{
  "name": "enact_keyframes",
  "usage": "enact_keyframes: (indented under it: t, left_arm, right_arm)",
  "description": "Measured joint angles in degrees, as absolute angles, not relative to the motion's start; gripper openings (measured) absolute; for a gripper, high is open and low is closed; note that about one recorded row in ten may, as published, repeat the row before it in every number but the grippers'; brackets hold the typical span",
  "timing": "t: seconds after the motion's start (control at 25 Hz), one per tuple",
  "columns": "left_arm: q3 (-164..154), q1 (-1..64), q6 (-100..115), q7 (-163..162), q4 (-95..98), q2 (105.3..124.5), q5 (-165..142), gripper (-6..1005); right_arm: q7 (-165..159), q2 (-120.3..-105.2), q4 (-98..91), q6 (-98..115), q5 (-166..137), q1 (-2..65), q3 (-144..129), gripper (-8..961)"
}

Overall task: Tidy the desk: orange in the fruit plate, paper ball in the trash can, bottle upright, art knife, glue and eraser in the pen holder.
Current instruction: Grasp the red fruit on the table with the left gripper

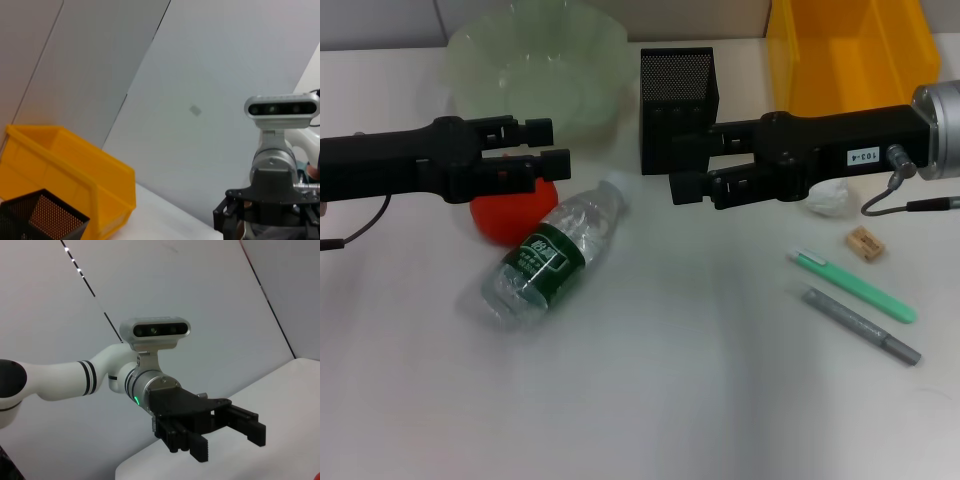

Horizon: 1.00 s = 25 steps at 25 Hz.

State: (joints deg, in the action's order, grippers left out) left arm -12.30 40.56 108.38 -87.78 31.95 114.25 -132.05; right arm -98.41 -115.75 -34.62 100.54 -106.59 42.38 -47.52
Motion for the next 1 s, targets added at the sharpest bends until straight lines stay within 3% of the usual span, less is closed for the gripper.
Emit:
enact_keyframes:
  t: [0.64,1.0]
  left_arm:
    - [-12.5,40.7,105.3,-87.9,32.1,114.55,-131.9,744]
    - [-19.0,38.9,86.3,-88.3,32.8,115.49,-132.3,742]
  right_arm:
    - [-98.0,-115.87,-34.9,98.3,-105.9,40.2,-42.7,805]
    - [-93.5,-116.56,-34.3,91.0,-105.6,36.0,-33.1,805]
